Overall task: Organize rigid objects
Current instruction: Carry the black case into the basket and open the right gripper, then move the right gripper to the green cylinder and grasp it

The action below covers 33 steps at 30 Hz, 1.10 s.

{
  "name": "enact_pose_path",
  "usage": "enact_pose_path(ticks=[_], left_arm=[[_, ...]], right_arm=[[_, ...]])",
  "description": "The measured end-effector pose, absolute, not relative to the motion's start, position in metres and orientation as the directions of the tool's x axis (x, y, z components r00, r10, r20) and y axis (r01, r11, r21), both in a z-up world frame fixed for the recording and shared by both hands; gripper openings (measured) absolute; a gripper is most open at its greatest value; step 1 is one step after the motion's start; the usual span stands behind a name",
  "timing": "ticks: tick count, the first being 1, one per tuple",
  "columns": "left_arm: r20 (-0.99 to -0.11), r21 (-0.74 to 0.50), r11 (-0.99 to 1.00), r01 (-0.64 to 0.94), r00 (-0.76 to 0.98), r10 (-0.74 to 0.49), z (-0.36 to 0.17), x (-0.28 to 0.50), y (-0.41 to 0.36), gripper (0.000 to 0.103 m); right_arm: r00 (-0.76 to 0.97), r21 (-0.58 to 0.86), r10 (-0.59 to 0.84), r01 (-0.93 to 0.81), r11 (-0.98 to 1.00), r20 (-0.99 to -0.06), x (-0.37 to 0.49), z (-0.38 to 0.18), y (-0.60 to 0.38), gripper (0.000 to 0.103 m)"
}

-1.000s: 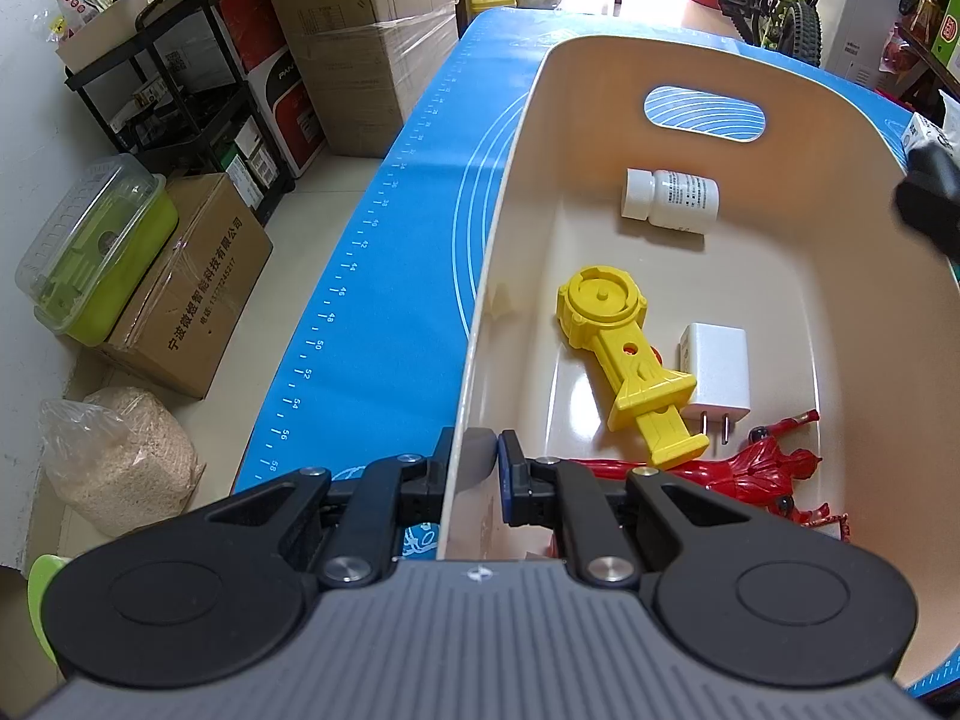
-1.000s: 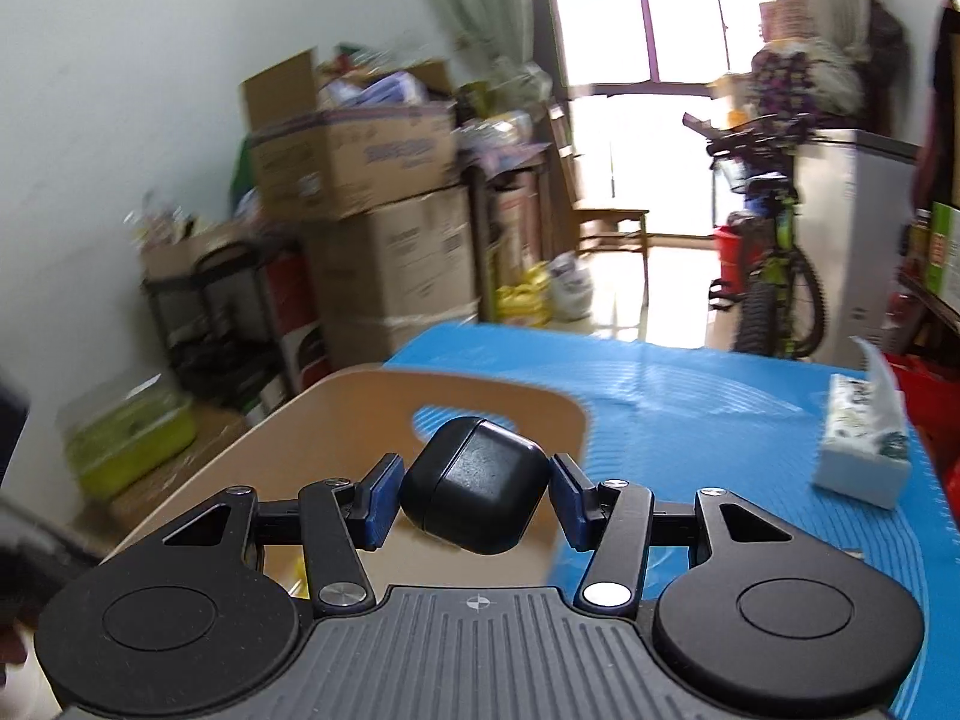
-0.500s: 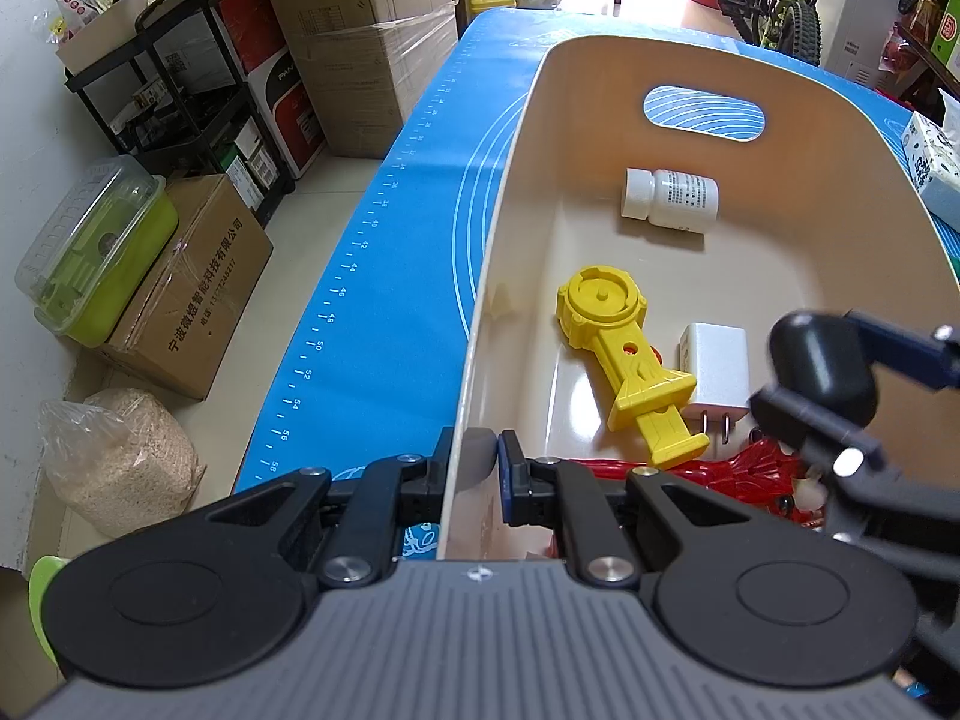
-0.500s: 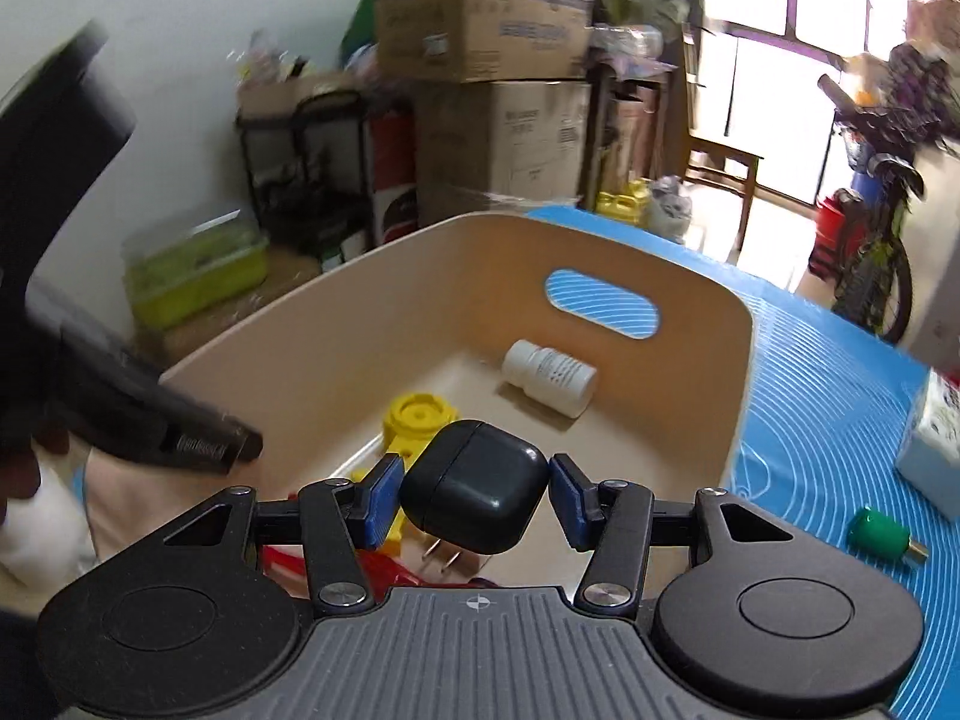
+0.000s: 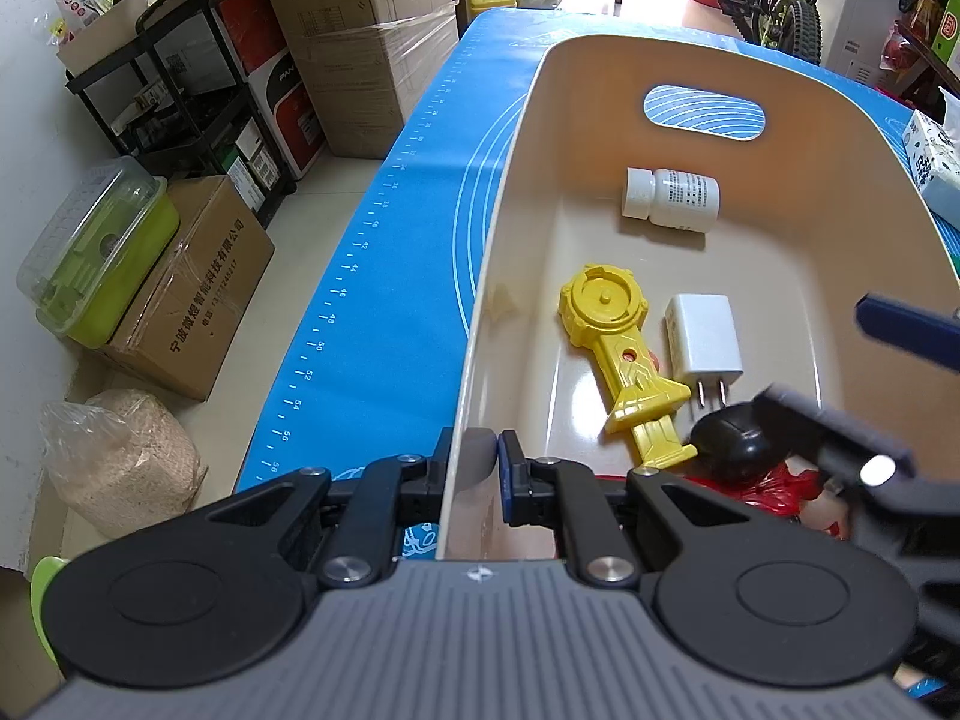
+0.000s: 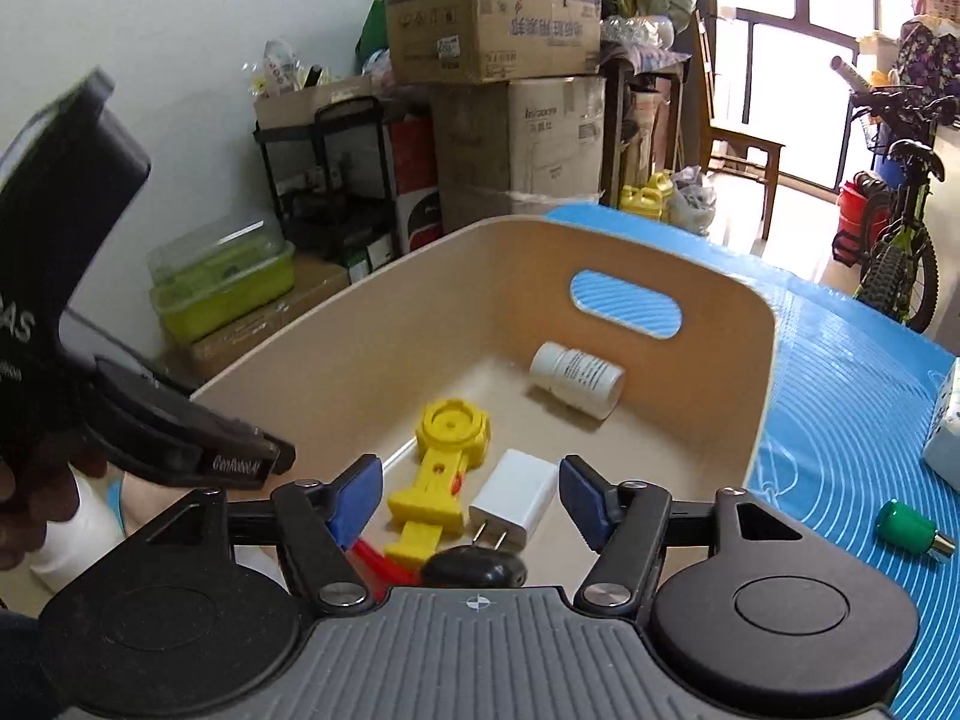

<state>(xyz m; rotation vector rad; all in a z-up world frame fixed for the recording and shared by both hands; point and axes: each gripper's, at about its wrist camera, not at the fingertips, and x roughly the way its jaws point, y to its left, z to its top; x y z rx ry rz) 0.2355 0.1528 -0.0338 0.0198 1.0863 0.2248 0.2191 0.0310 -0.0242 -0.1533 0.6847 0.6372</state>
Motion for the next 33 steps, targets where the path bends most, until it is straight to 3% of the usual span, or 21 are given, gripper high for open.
enact_pose_path(ticks=[11, 22, 33], left_arm=[[-0.874, 0.129, 0.977, -0.171, 0.445, 0.194, -0.034, 0.235, 0.153, 0.016], [-0.873, 0.134, 0.976, -0.171, 0.445, 0.198, -0.035, 0.235, 0.153, 0.016], [-0.872, 0.14, 0.975, -0.171, 0.445, 0.203, -0.035, 0.234, 0.152, 0.017]], right_arm=[[0.716, 0.164, 0.446, -0.429, 0.888, -0.538, 0.25, 0.003, -0.027, 0.079], [0.796, 0.175, 0.285, -0.226, 0.958, -0.534, 0.289, -0.005, -0.092, 0.079], [0.807, 0.124, 0.14, -0.083, 0.989, -0.574, 0.32, -0.047, -0.129, 0.079]])
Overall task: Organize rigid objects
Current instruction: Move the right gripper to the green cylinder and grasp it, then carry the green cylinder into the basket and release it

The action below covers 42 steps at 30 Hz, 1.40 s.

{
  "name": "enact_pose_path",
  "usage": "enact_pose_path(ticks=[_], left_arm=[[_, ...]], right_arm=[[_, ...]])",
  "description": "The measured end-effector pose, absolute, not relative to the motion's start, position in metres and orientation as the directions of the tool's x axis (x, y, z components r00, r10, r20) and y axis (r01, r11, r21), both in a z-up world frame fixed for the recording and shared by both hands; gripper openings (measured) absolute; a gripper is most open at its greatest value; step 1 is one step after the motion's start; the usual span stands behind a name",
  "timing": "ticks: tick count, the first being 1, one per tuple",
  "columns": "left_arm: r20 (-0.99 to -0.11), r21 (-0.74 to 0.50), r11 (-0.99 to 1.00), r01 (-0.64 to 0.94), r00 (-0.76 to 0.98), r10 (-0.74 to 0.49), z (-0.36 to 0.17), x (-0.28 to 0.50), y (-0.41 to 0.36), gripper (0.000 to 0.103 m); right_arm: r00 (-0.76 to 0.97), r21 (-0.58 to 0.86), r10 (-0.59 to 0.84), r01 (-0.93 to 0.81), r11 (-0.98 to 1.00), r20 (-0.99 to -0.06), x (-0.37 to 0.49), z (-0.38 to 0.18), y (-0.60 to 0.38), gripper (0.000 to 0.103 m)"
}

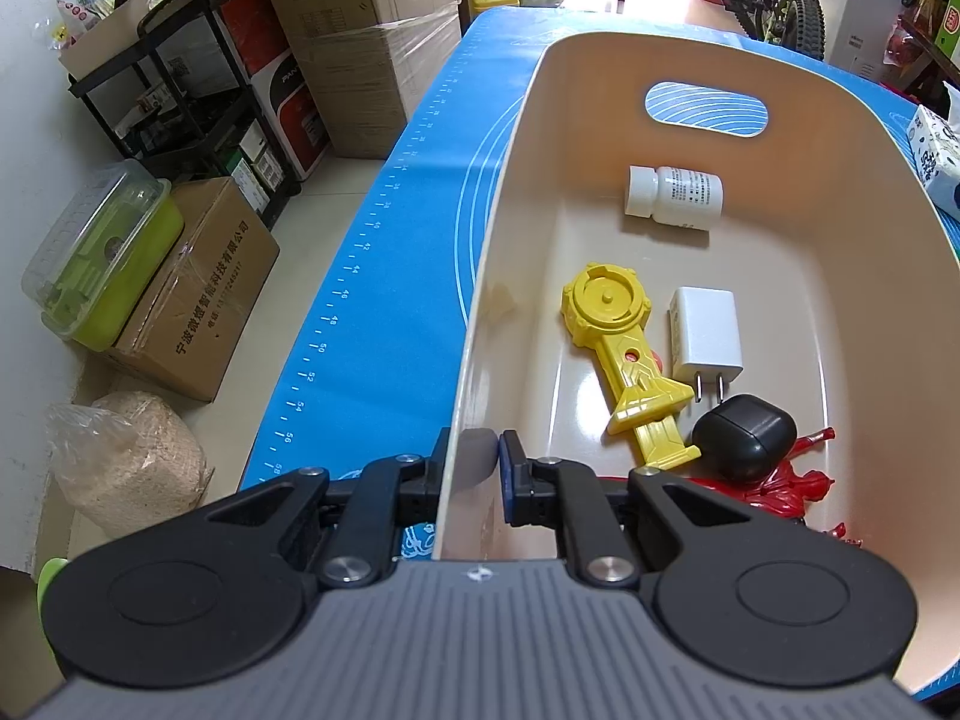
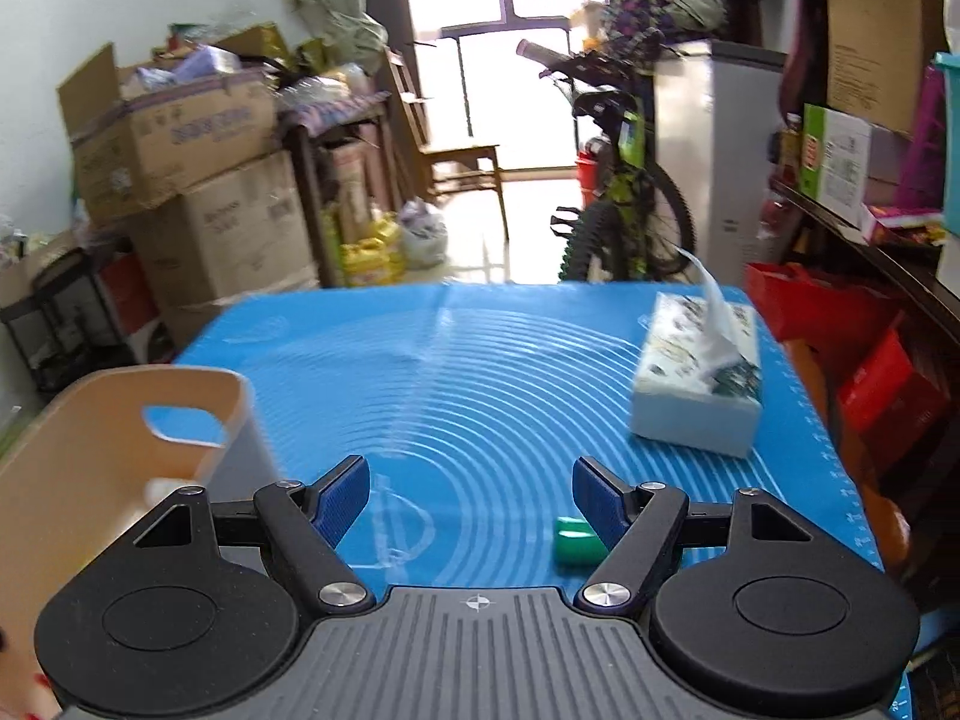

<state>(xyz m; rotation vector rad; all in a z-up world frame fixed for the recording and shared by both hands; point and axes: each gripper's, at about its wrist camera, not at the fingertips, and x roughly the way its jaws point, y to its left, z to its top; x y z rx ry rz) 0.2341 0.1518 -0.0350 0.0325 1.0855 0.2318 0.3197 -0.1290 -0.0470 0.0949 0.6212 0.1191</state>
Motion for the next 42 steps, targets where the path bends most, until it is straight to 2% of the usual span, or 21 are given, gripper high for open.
enact_pose_path(ticks=[7, 10, 14, 20, 26, 29, 33, 39, 42], left_arm=[[-0.873, 0.142, 0.975, -0.17, 0.444, 0.204, -0.035, 0.234, 0.152, 0.017], [-0.873, 0.145, 0.975, -0.167, 0.442, 0.206, -0.036, 0.233, 0.152, 0.017], [-0.873, 0.146, 0.975, -0.168, 0.442, 0.207, -0.036, 0.233, 0.152, 0.017], [-0.871, 0.156, 0.973, -0.167, 0.441, 0.216, -0.037, 0.232, 0.152, 0.017], [-0.871, 0.156, 0.973, -0.167, 0.44, 0.216, -0.037, 0.232, 0.152, 0.018], [-0.871, 0.16, 0.973, -0.167, 0.44, 0.218, -0.037, 0.232, 0.151, 0.018], [-0.871, 0.161, 0.973, -0.166, 0.44, 0.219, -0.036, 0.232, 0.151, 0.018], [-0.871, 0.162, 0.972, -0.168, 0.439, 0.221, -0.036, 0.233, 0.151, 0.018], [-0.871, 0.166, 0.971, -0.17, 0.436, 0.225, -0.036, 0.233, 0.15, 0.018]], right_arm=[[0.797, 0.107, 0.043, 0.027, 0.994, -0.602, 0.344, -0.083, -0.156, 0.079], [0.803, 0.07, 0.002, 0.05, 0.996, -0.596, 0.349, -0.091, -0.161, 0.082], [0.808, 0.077, 0.015, 0.038, 0.996, -0.589, 0.353, -0.102, -0.168, 0.092], [0.791, 0.02, 0.005, 0.009, 1.0, -0.612, 0.359, -0.118, -0.165, 0.096], [0.757, 0.04, -0.004, 0.04, 0.998, -0.654, 0.367, -0.135, -0.171, 0.097], [0.766, 0.027, -0.006, 0.031, 0.999, -0.643, 0.366, -0.139, -0.17, 0.098], [0.775, 0.006, -0.01, 0.017, 1.0, -0.632, 0.364, -0.142, -0.165, 0.095], [0.784, 0.002, -0.014, 0.019, 1.0, -0.62, 0.359, -0.139, -0.165, 0.08], [0.785, -0.014, -0.019, 0.014, 1.0, -0.62, 0.358, -0.137, -0.163, 0.079]])
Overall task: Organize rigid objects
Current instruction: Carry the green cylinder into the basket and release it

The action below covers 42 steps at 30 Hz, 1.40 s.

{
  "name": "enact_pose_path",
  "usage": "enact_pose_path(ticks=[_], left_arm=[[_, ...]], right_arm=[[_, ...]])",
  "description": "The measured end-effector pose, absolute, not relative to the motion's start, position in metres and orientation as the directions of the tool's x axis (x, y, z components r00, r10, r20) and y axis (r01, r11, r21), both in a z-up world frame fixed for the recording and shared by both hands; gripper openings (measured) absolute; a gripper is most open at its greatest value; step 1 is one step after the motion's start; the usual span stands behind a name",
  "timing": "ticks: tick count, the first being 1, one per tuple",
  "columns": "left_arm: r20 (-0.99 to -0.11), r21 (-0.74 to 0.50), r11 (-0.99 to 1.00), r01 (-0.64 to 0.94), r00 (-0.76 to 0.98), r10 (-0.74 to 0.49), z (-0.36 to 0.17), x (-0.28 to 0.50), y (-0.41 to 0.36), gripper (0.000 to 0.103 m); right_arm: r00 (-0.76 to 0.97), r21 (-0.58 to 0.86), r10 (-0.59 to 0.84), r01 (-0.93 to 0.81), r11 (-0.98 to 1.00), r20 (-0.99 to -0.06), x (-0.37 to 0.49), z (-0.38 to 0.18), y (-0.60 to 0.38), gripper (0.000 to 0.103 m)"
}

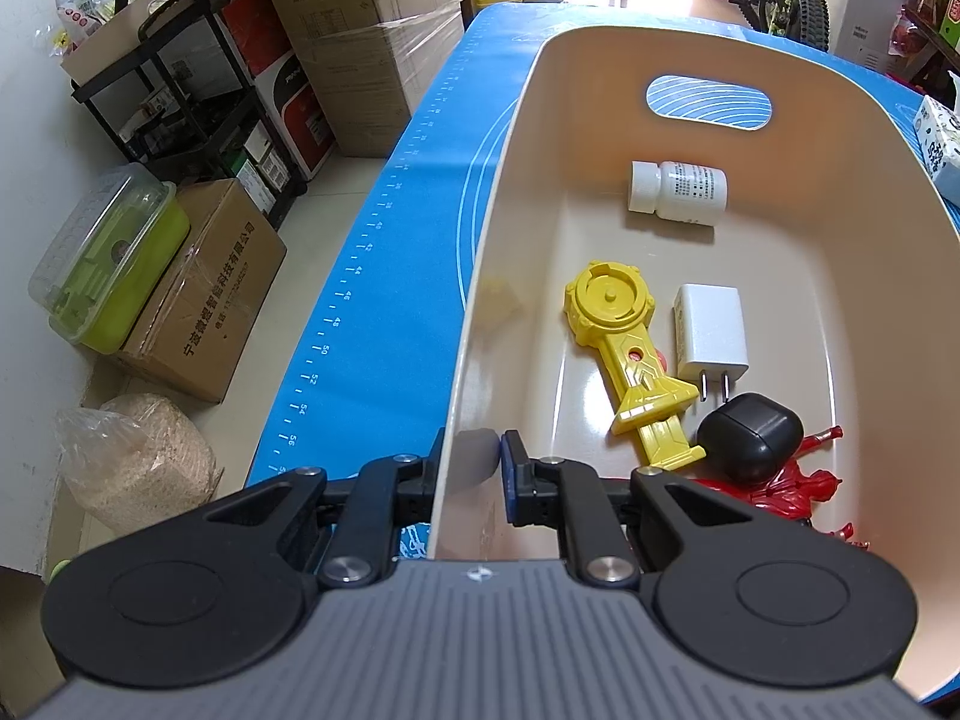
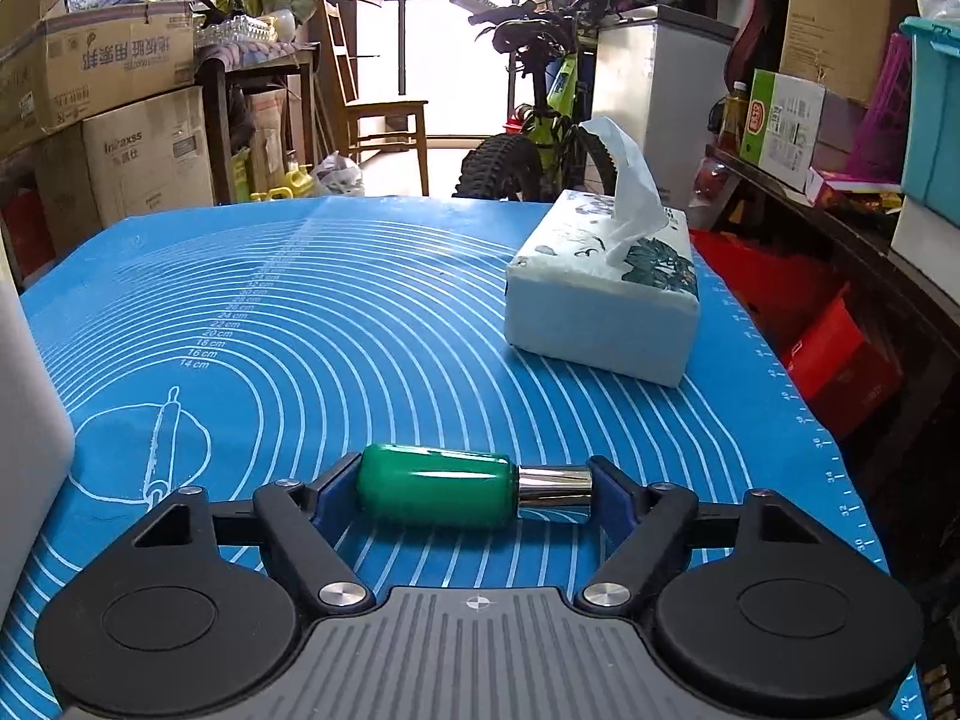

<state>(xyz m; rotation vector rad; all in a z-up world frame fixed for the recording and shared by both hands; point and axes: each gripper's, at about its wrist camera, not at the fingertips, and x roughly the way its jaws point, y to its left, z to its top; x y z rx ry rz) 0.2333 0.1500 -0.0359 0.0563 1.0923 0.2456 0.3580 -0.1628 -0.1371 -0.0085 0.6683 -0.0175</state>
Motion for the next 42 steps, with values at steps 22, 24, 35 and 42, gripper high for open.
enact_pose_path(ticks=[22, 24, 35, 42], left_arm=[[-0.872, 0.153, 0.973, -0.176, 0.438, 0.216, -0.036, 0.234, 0.149, 0.017], [-0.872, 0.152, 0.973, -0.176, 0.44, 0.216, -0.036, 0.234, 0.149, 0.017], [-0.872, 0.142, 0.974, -0.178, 0.444, 0.208, -0.037, 0.236, 0.149, 0.017], [-0.87, 0.144, 0.973, -0.179, 0.445, 0.211, -0.037, 0.236, 0.148, 0.017]], right_arm=[[0.865, 0.006, 0.0, 0.004, 1.0, -0.502, 0.322, -0.052, -0.157, 0.079], [0.877, 0.021, 0.011, -0.002, 1.0, -0.48, 0.315, -0.039, -0.155, 0.079], [0.922, 0.07, 0.121, -0.103, 0.992, -0.368, 0.277, 0.012, -0.123, 0.079], [0.897, 0.113, 0.256, -0.23, 0.967, -0.36, 0.261, 0.024, -0.082, 0.079]])
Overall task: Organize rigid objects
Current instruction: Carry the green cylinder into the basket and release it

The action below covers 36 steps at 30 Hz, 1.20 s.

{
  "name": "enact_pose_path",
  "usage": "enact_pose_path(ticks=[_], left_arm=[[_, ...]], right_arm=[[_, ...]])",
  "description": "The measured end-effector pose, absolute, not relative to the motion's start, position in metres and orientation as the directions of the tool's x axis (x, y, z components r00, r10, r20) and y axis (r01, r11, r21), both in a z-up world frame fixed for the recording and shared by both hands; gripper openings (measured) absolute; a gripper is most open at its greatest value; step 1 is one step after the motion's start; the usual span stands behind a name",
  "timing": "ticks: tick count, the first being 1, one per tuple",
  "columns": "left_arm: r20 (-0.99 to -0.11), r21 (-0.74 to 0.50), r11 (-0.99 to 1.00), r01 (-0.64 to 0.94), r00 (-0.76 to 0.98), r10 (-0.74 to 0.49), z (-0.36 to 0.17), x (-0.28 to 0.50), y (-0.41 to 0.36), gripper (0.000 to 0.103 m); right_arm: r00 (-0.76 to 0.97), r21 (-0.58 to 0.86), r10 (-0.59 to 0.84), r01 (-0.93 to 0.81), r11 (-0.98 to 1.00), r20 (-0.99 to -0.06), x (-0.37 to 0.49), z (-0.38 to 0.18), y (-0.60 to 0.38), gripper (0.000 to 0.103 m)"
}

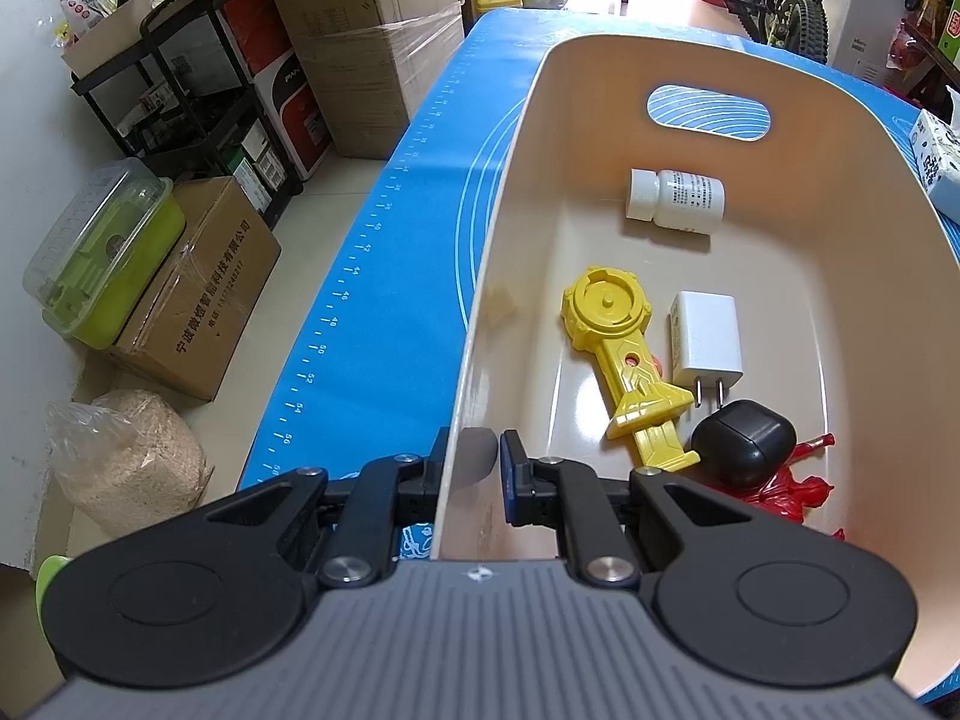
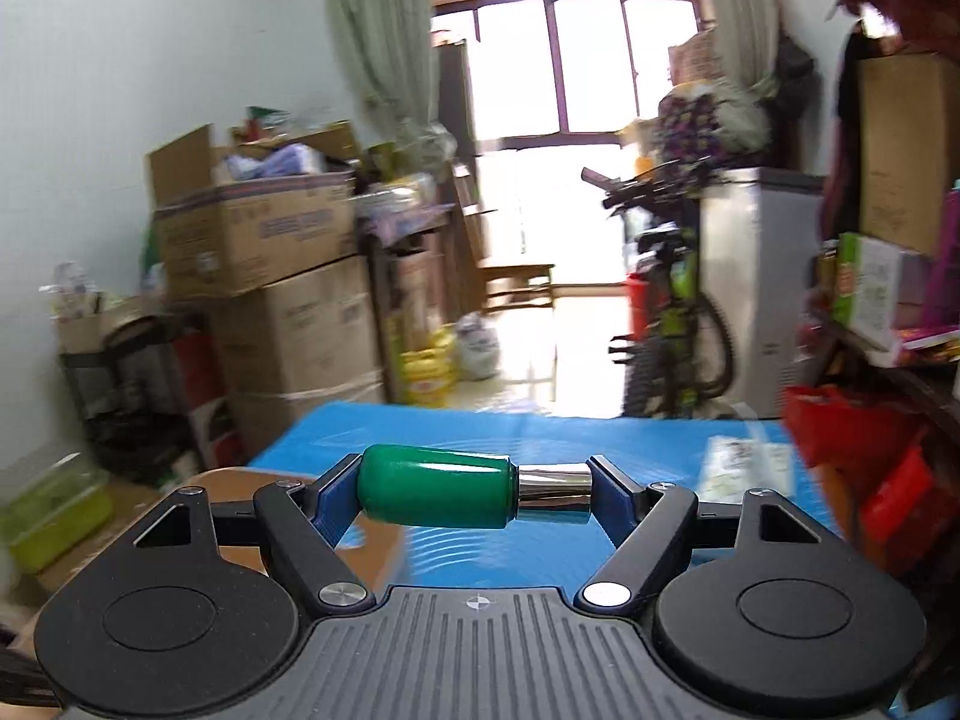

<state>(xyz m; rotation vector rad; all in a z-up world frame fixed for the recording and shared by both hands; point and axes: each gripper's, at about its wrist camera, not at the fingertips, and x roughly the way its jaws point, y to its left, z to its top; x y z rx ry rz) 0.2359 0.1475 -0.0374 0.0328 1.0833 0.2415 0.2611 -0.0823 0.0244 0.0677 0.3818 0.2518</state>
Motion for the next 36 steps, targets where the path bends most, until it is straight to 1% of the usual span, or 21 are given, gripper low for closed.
enact_pose_path(ticks=[5, 11, 20, 22, 24, 36], left_arm=[[-0.87, 0.143, 0.974, -0.178, 0.447, 0.209, -0.037, 0.235, 0.148, 0.017], [-0.869, 0.14, 0.974, -0.177, 0.45, 0.206, -0.036, 0.235, 0.148, 0.017], [-0.869, 0.14, 0.974, -0.177, 0.45, 0.206, -0.036, 0.235, 0.148, 0.017], [-0.871, 0.134, 0.974, -0.182, 0.448, 0.203, -0.036, 0.235, 0.15, 0.017], [-0.871, 0.126, 0.975, -0.183, 0.45, 0.197, -0.034, 0.236, 0.15, 0.016], [-0.869, 0.129, 0.975, -0.181, 0.454, 0.199, -0.035, 0.236, 0.148, 0.016]], right_arm=[[0.86, 0.134, 0.338, -0.311, 0.941, -0.382, 0.251, 0.022, -0.052, 0.079], [0.803, 0.099, 0.419, -0.419, 0.903, -0.424, 0.233, 0.012, -0.009, 0.079], [0.68, 0.086, 0.506, -0.551, 0.83, -0.53, 0.22, -0.008, 0.03, 0.079], [0.659, 0.078, 0.512, -0.57, 0.818, -0.55, 0.217, -0.011, 0.035, 0.079], [0.636, 0.103, 0.517, -0.57, 0.815, -0.573, 0.219, -0.012, 0.034, 0.079], [0.565, 0.116, 0.471, -0.55, 0.827, -0.678, 0.228, -0.028, 0.033, 0.079]])
